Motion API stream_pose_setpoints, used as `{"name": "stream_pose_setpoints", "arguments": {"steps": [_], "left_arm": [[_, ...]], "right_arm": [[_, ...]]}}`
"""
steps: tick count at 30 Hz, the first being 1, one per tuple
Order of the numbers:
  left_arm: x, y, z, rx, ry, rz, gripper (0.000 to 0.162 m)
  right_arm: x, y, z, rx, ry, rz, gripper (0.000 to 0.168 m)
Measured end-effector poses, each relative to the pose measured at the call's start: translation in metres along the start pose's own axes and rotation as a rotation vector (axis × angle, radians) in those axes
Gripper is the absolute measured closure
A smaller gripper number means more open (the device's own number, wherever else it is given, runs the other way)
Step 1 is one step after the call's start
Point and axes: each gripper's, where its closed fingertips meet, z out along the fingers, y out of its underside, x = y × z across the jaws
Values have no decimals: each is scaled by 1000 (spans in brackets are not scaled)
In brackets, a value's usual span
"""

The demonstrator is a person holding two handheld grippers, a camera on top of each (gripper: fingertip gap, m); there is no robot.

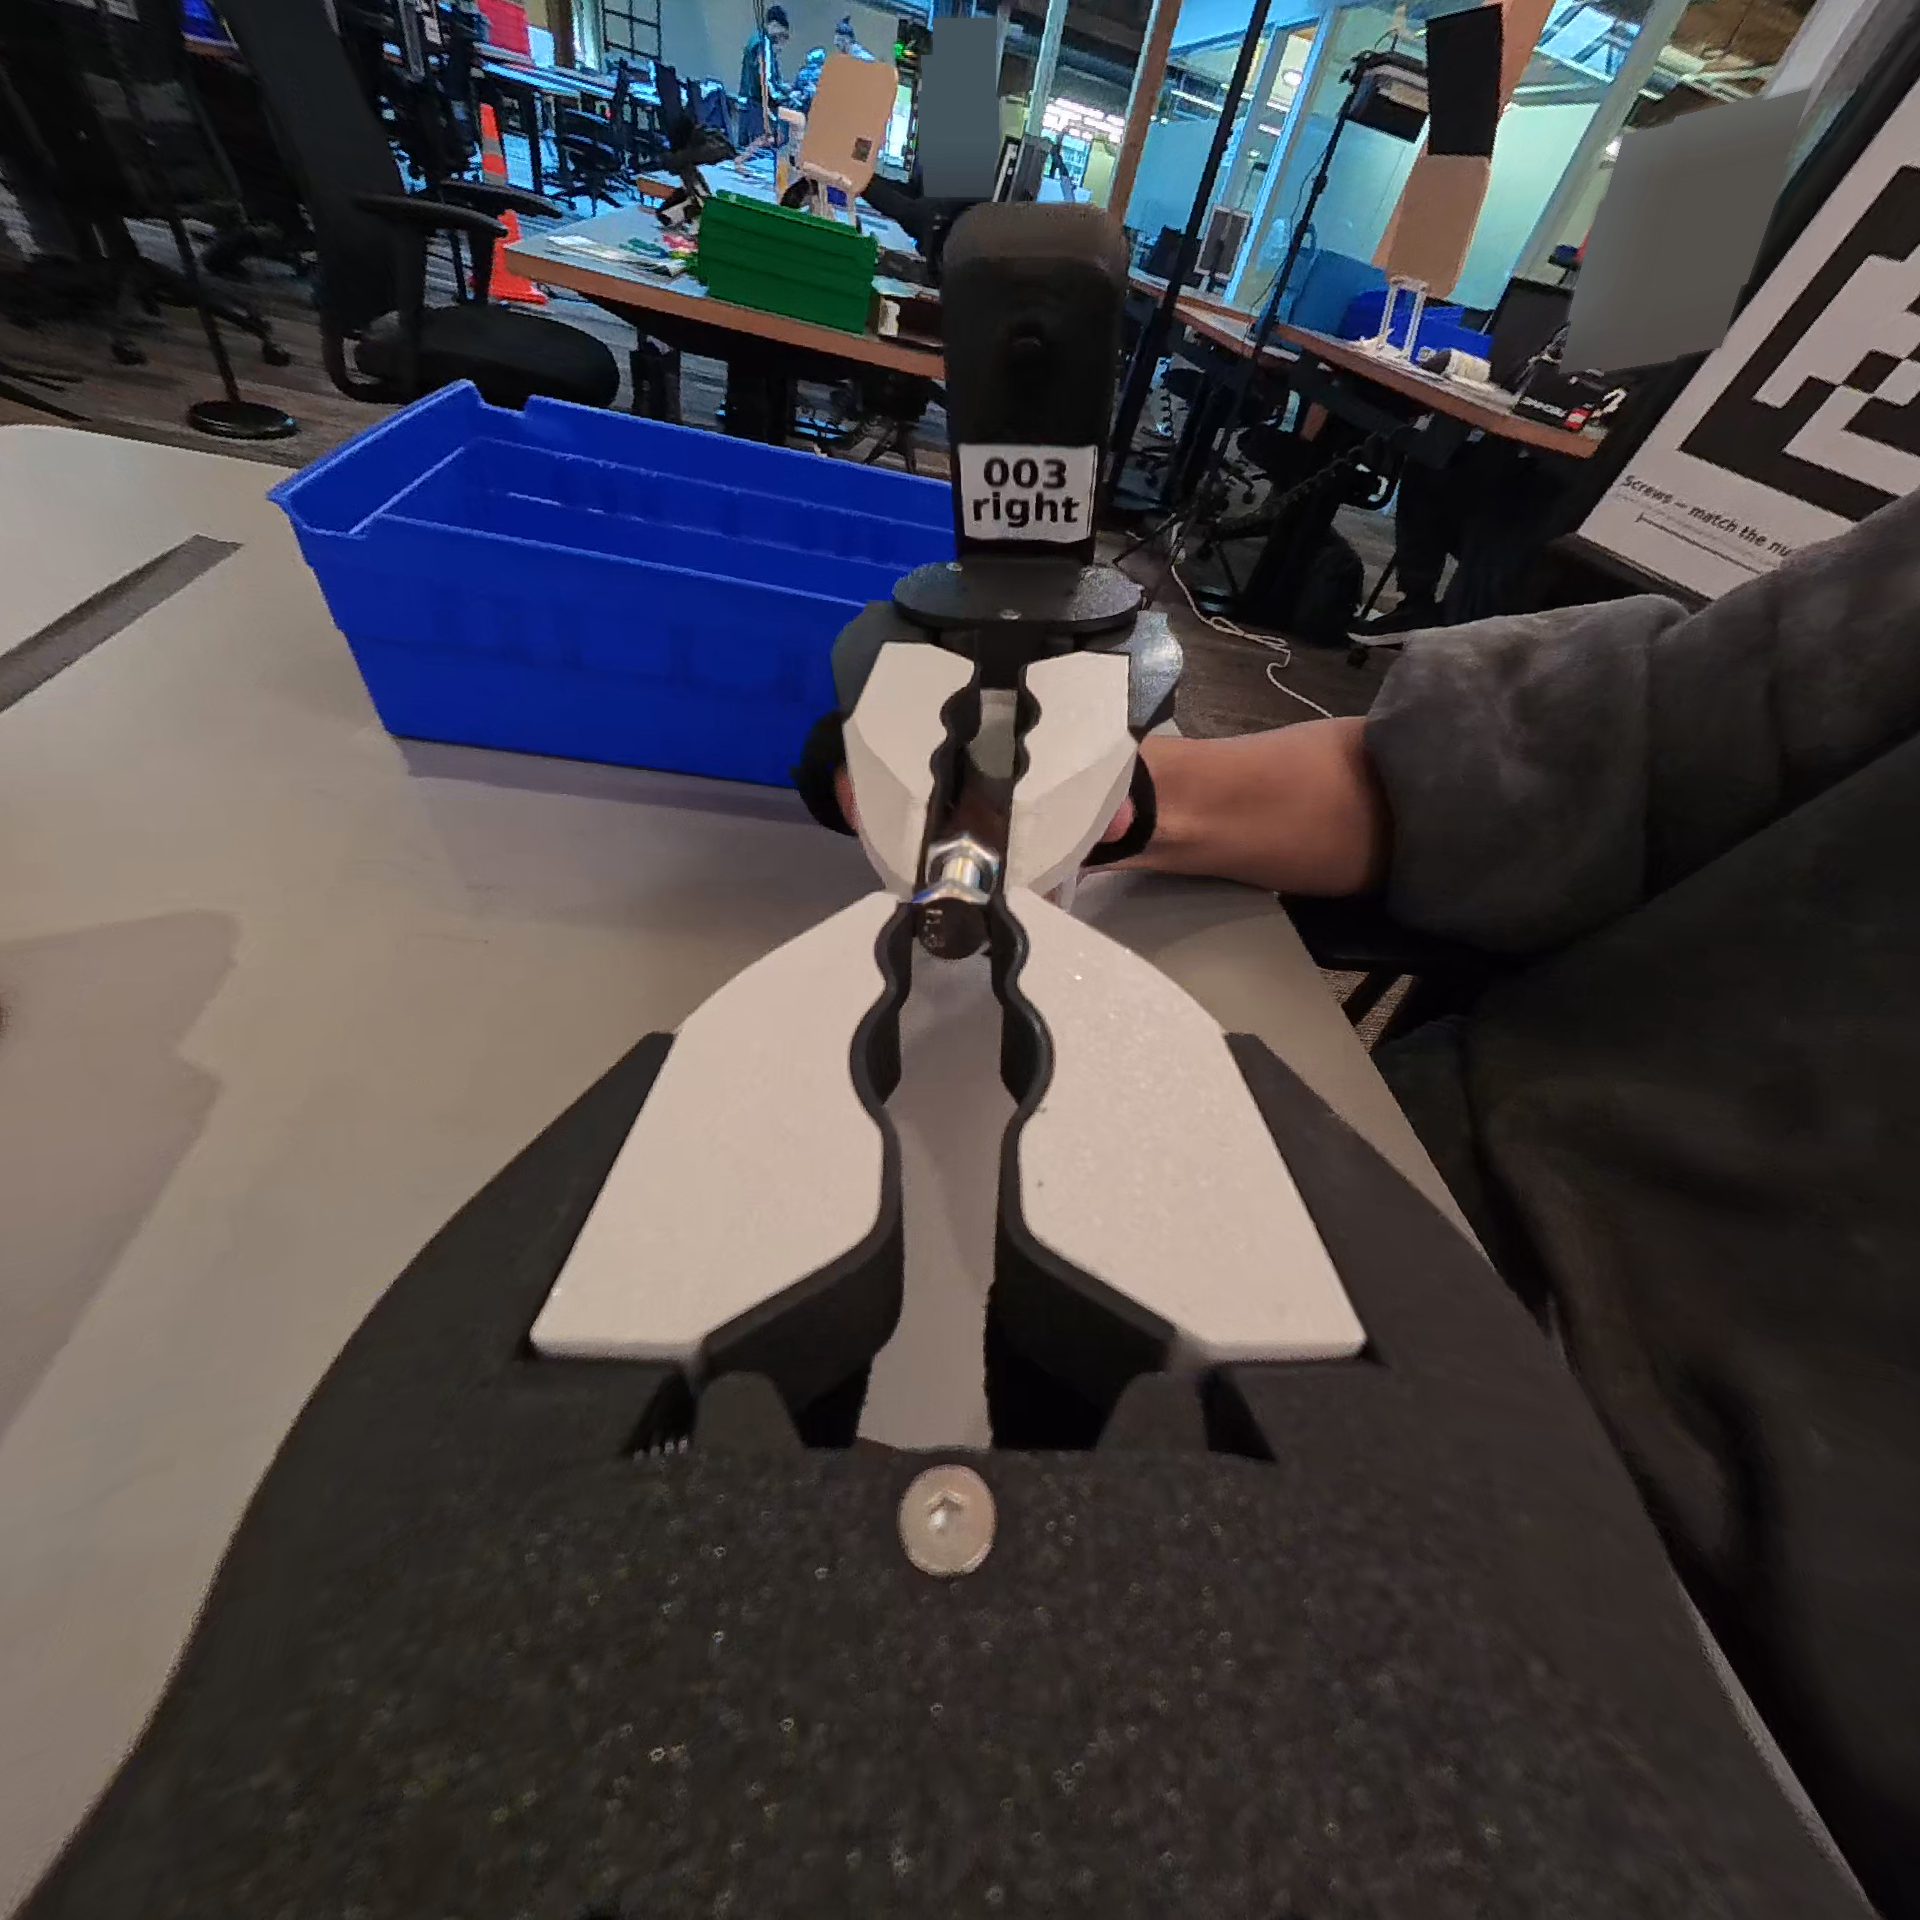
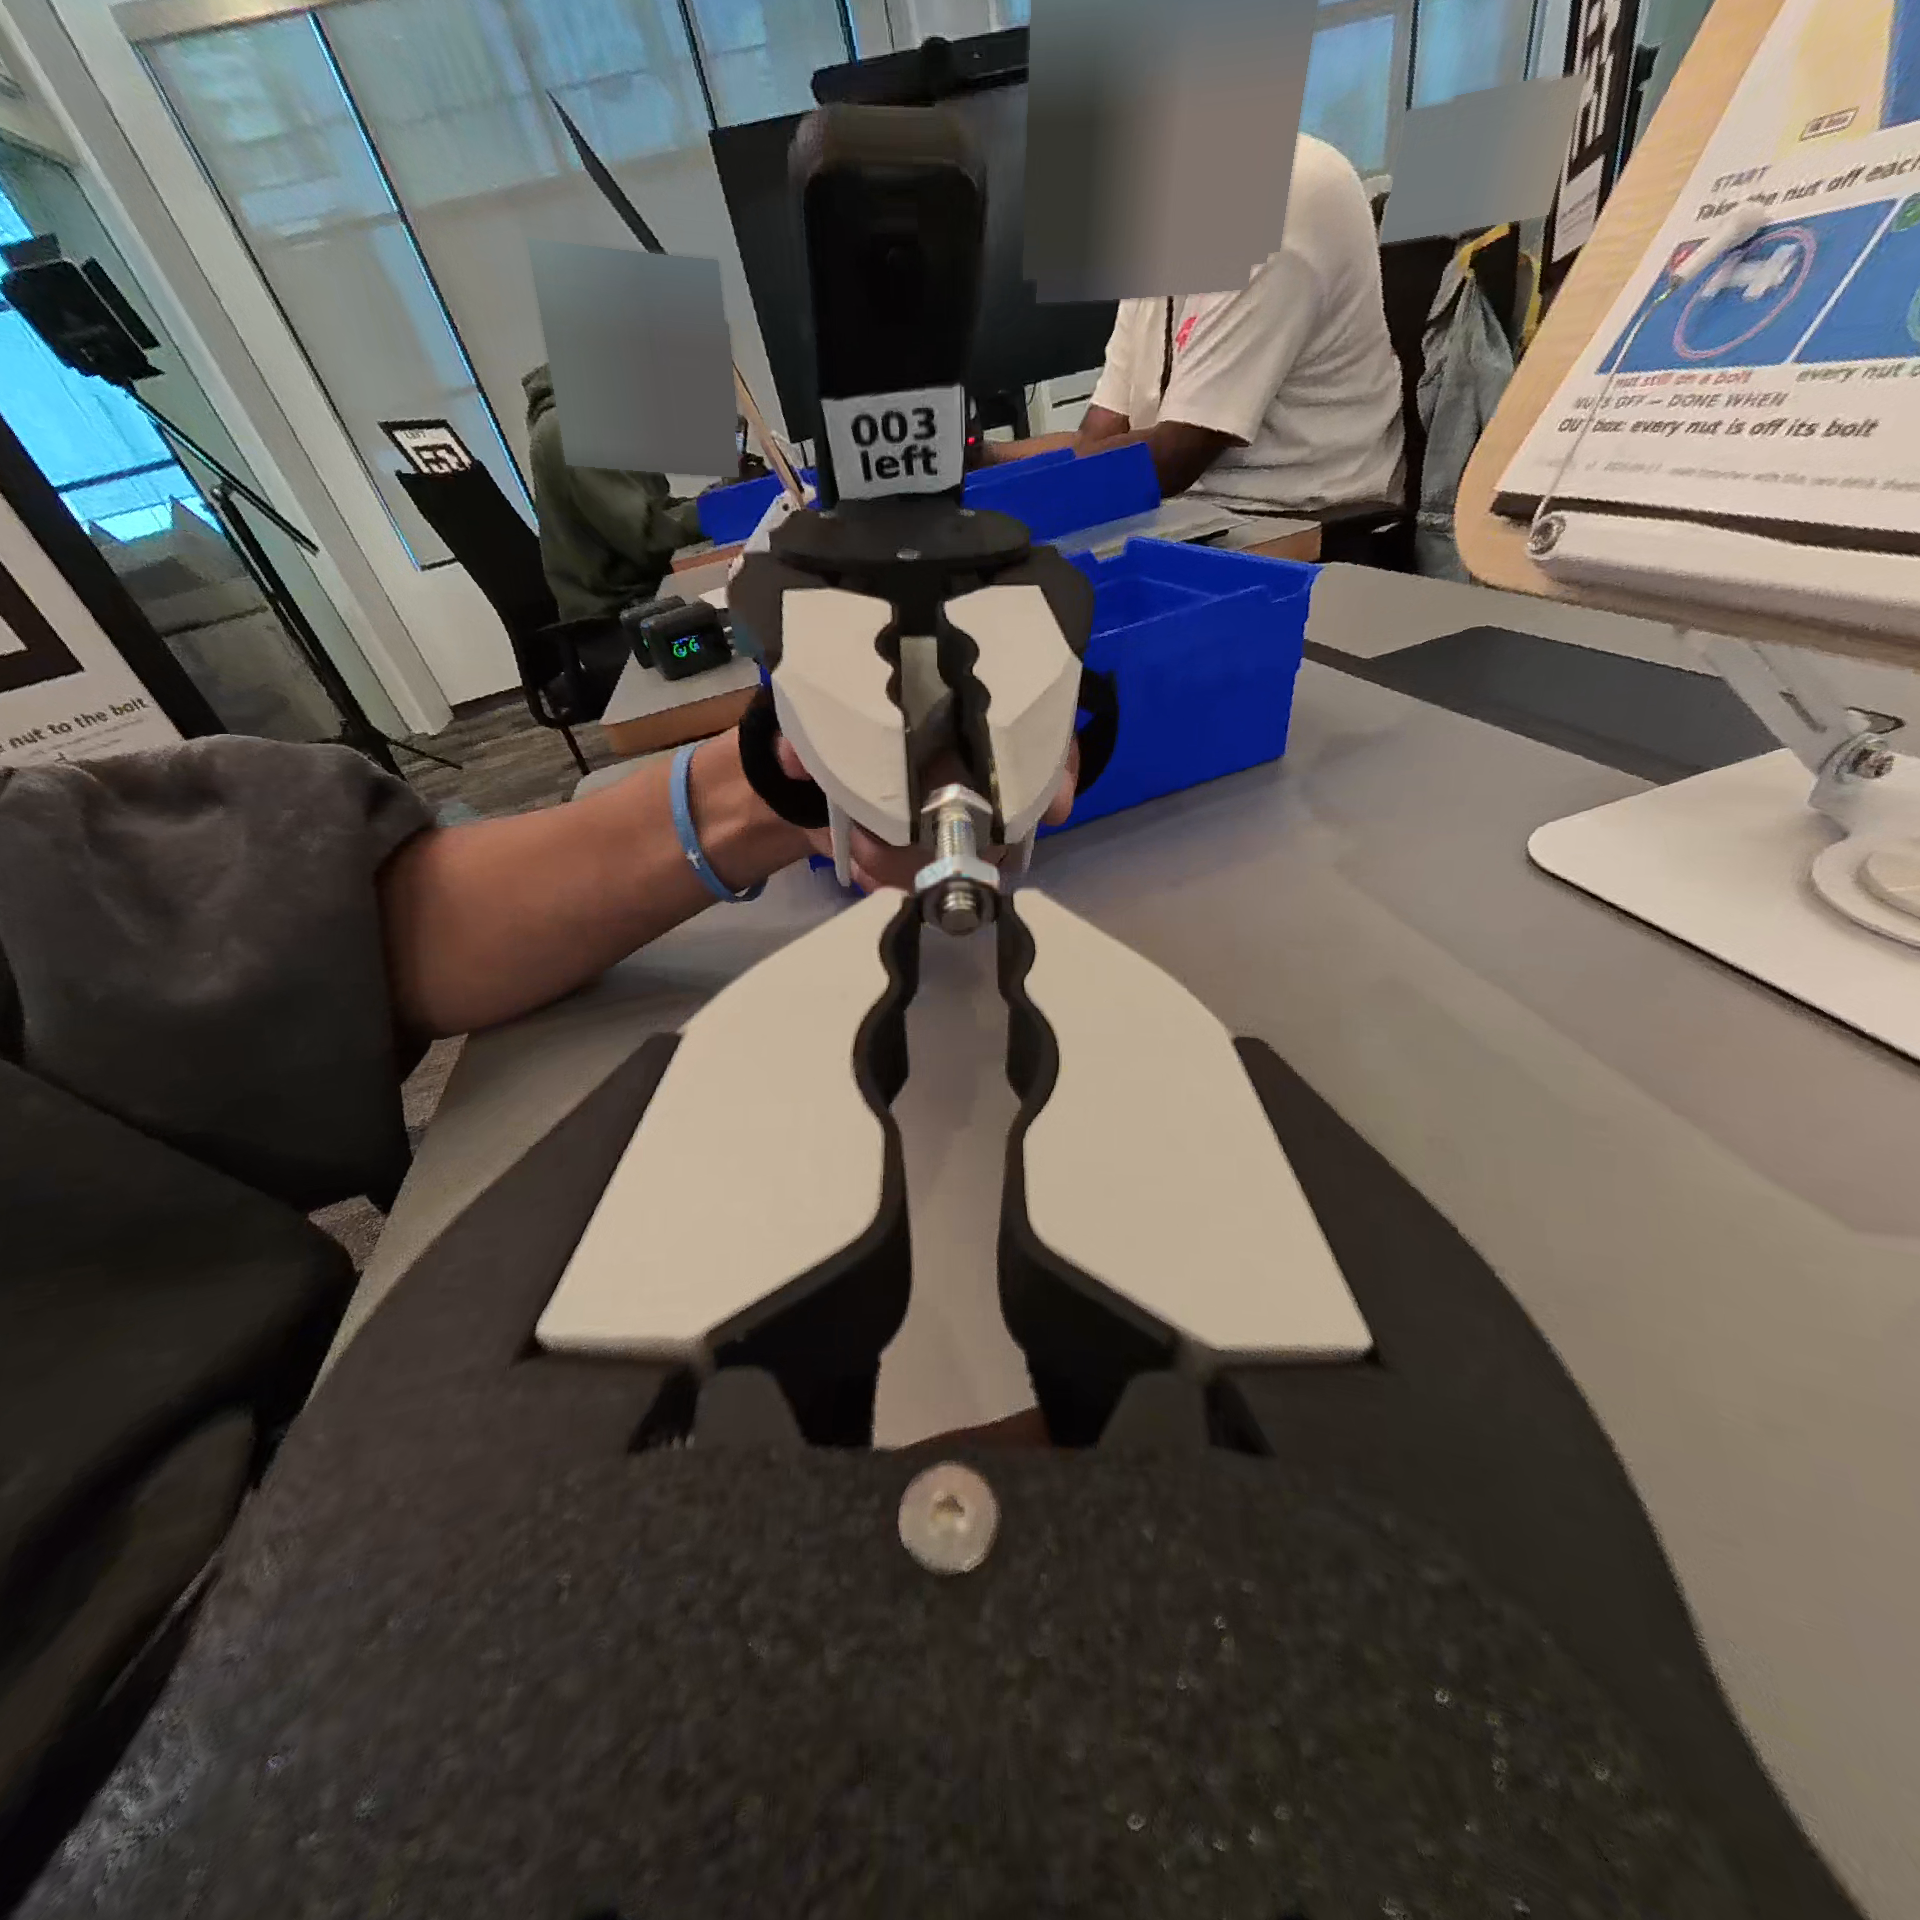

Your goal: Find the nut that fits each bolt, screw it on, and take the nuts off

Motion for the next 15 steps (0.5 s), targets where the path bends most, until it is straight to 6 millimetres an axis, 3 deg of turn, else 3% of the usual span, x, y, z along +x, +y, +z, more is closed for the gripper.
{"name": "stream_pose_setpoints", "arguments": {"steps": [5,8,11,13,15], "left_arm": [[0,1,2,17,2,2,147],[-1,-5,0,52,0,-14,119],[-7,-12,-4,98,-27,-37,110],[-17,-20,-11,148,-91,-46,110],[-26,-29,-20,214,-175,-106,110]], "right_arm": [[0,-7,-2,30,32,-44,154],[1,-12,-5,52,40,-43,154],[4,-17,-8,67,56,-31,154],[3,-34,-16,88,91,-39,154],[1,-65,-36,86,169,-98,154]]}}
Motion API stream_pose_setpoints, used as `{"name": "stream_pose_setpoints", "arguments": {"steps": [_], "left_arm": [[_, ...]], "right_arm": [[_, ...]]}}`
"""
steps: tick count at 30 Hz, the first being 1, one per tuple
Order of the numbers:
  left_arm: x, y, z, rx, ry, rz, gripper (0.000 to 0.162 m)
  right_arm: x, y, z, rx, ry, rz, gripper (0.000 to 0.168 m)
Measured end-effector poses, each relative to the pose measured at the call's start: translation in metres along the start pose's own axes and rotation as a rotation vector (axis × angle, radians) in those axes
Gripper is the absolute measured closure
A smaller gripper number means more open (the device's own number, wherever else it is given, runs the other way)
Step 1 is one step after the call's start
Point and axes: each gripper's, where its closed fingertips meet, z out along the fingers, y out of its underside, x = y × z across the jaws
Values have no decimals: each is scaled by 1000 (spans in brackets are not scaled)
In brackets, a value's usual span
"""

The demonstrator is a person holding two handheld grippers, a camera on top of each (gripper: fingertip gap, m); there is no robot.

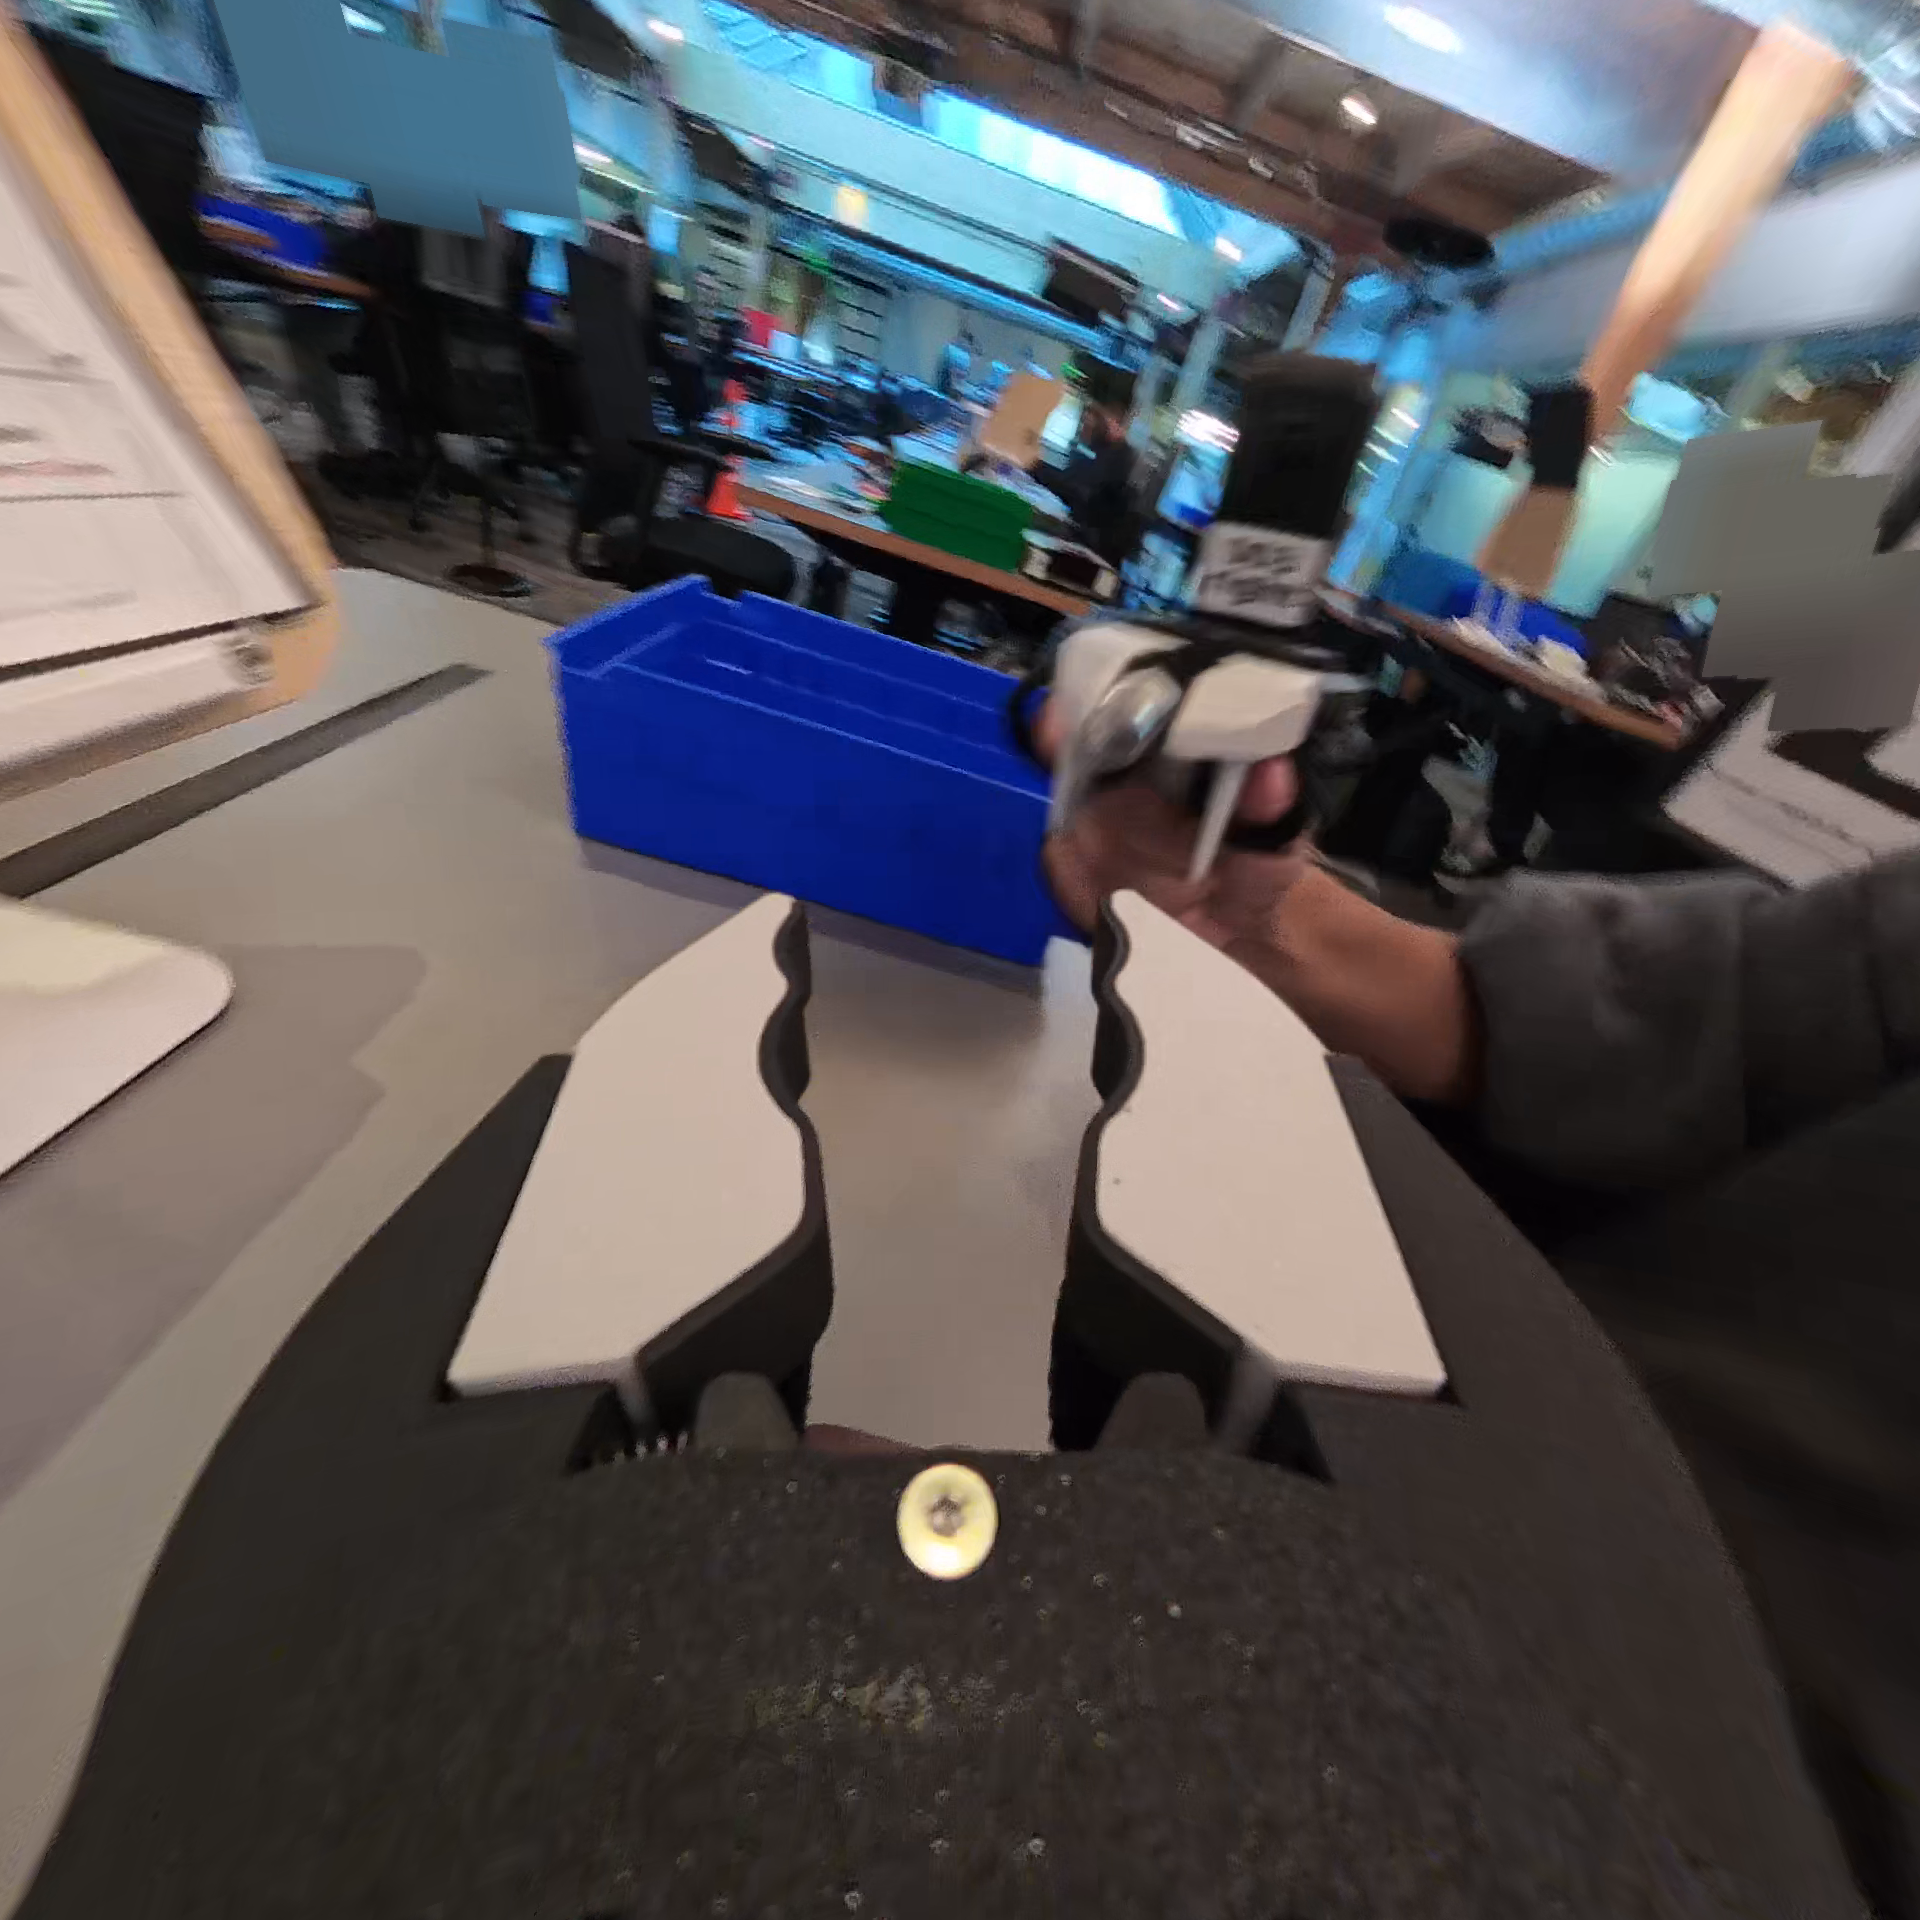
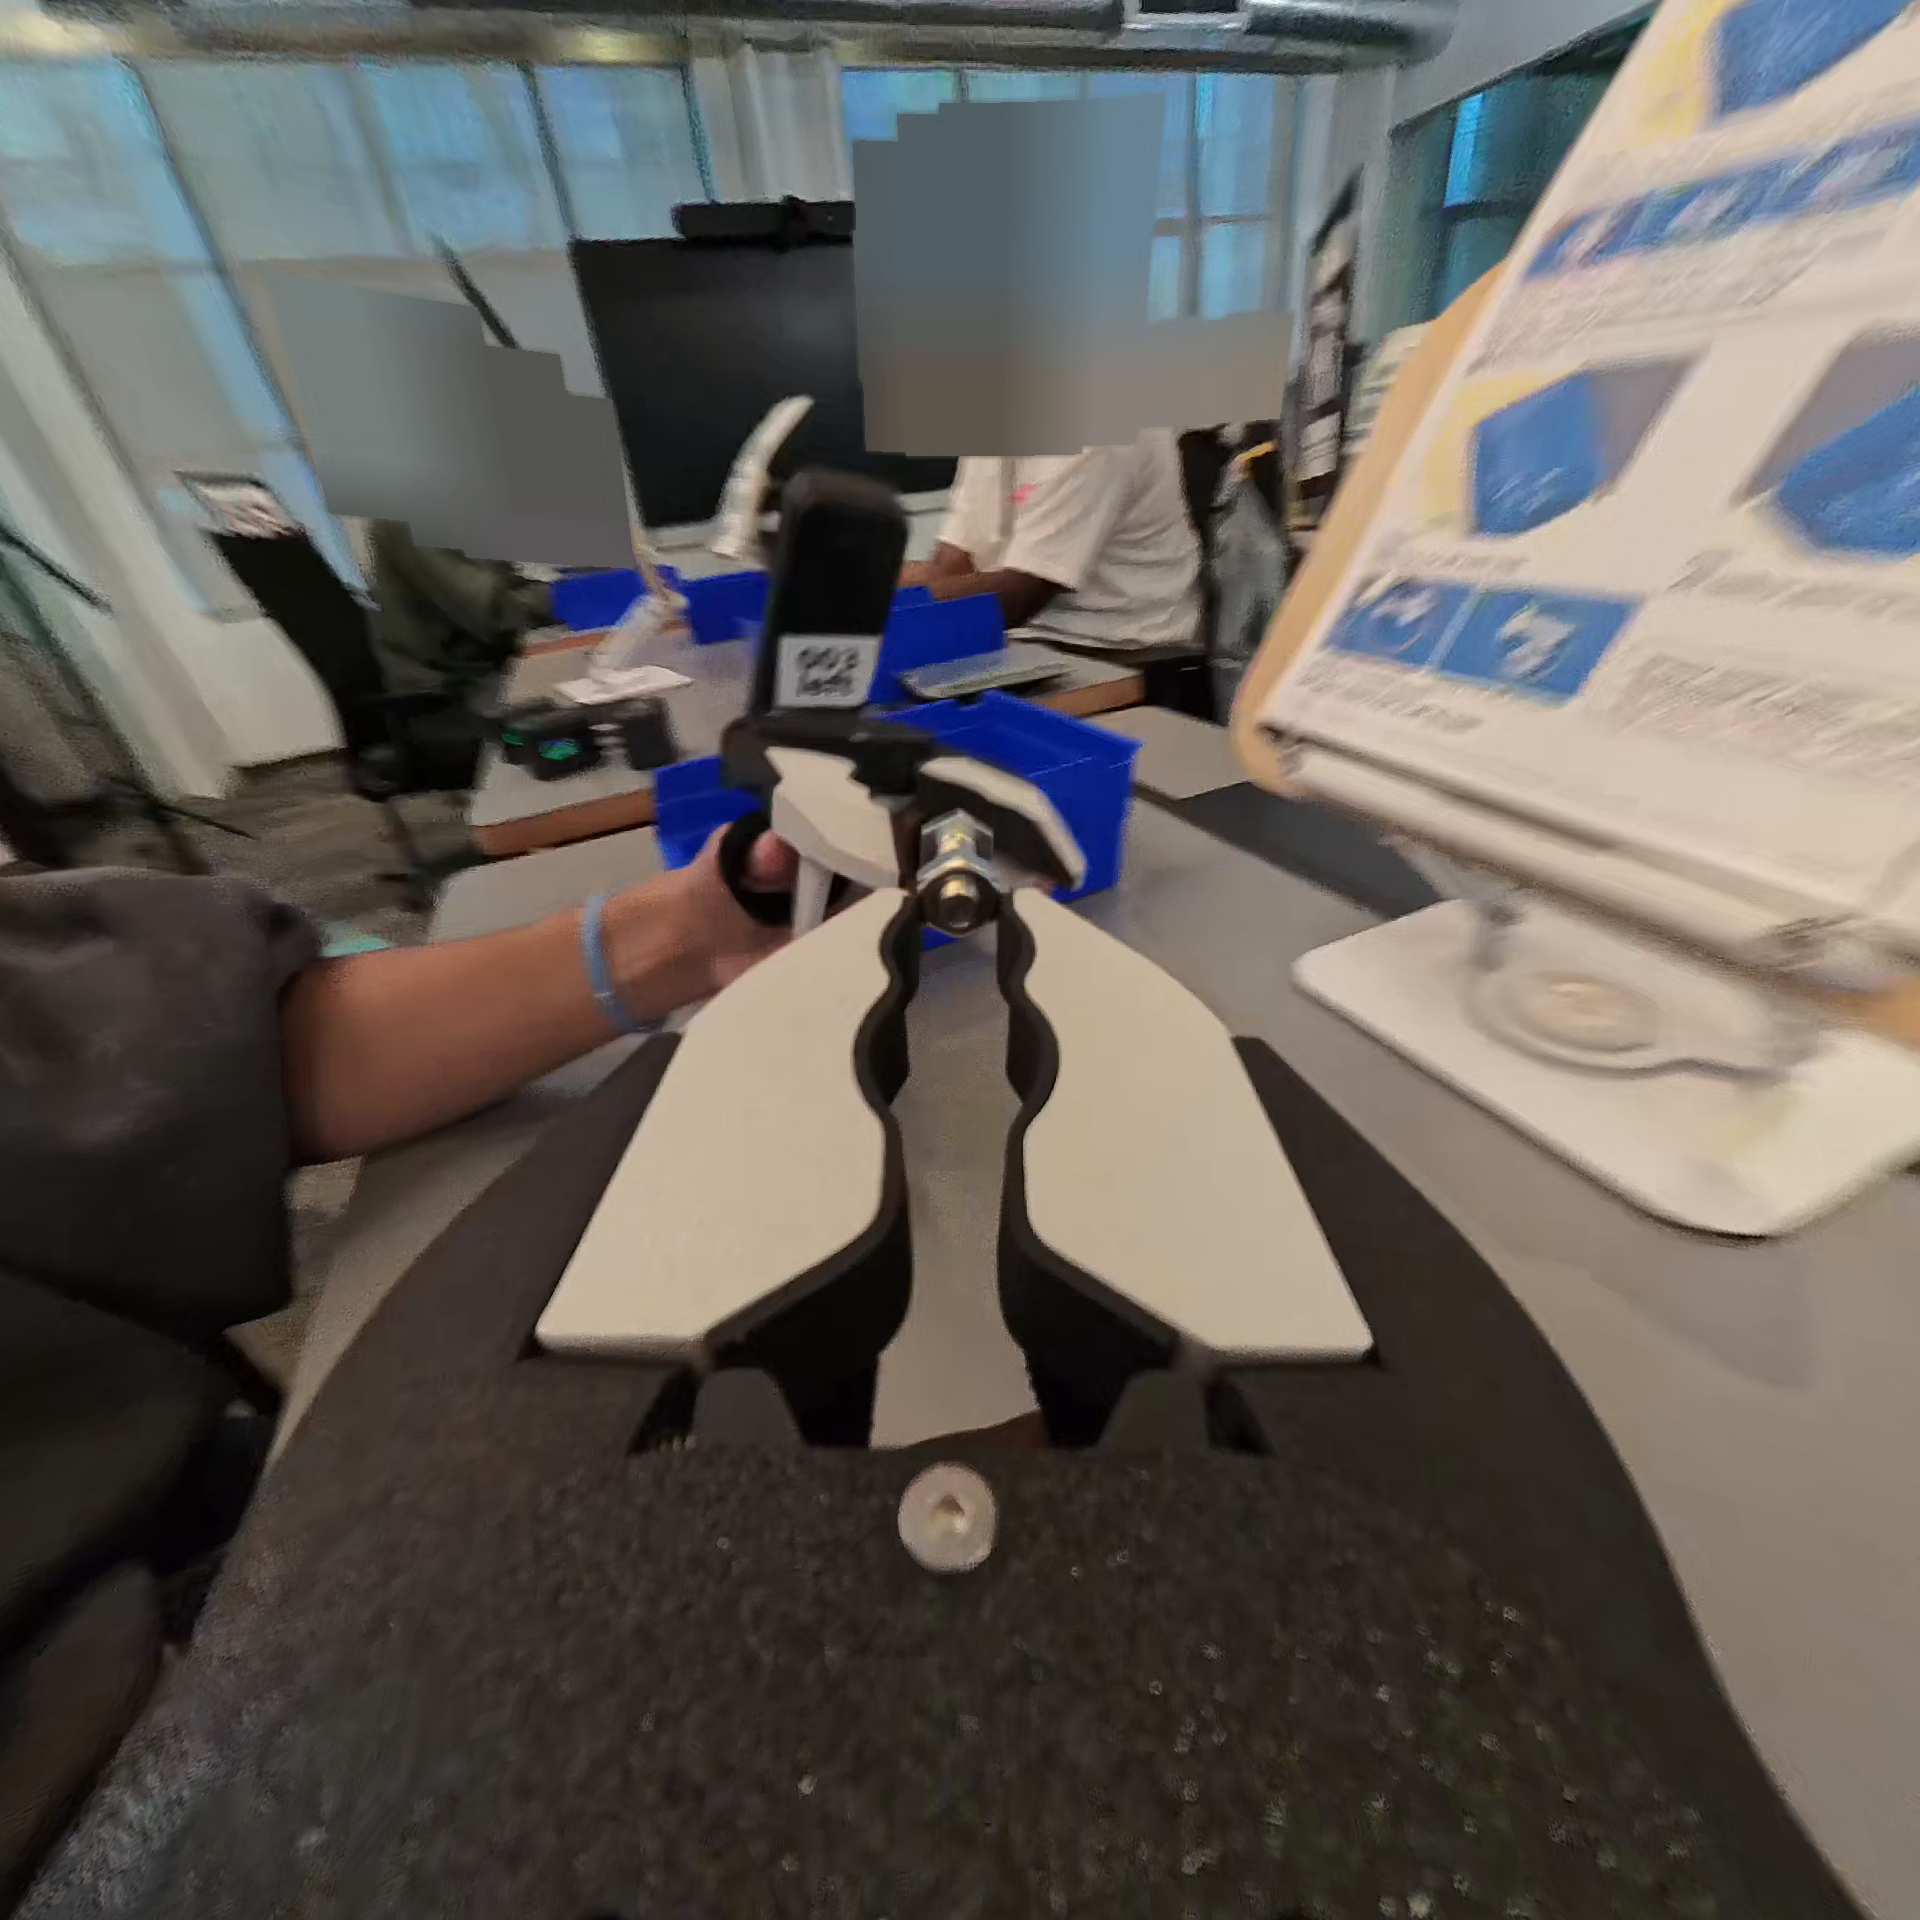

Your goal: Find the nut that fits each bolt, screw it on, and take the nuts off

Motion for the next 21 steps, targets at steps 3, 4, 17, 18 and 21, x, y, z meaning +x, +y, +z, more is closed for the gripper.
{"name": "stream_pose_setpoints", "arguments": {"steps": [3,4,17,18,21], "left_arm": [[-18,12,-12,-13,-249,-20,111],[-23,19,-16,-33,-330,15,112],[-12,62,11,-174,-356,144,121],[-12,63,12,-184,-357,156,121],[-12,65,11,-202,-367,164,120]], "right_arm": [[22,-55,-57,-54,207,-163,154],[36,-63,-82,-111,288,-186,154],[172,130,-286,-972,809,367,153],[176,131,-286,-981,834,348,153],[183,135,-283,-985,874,368,153]]}}
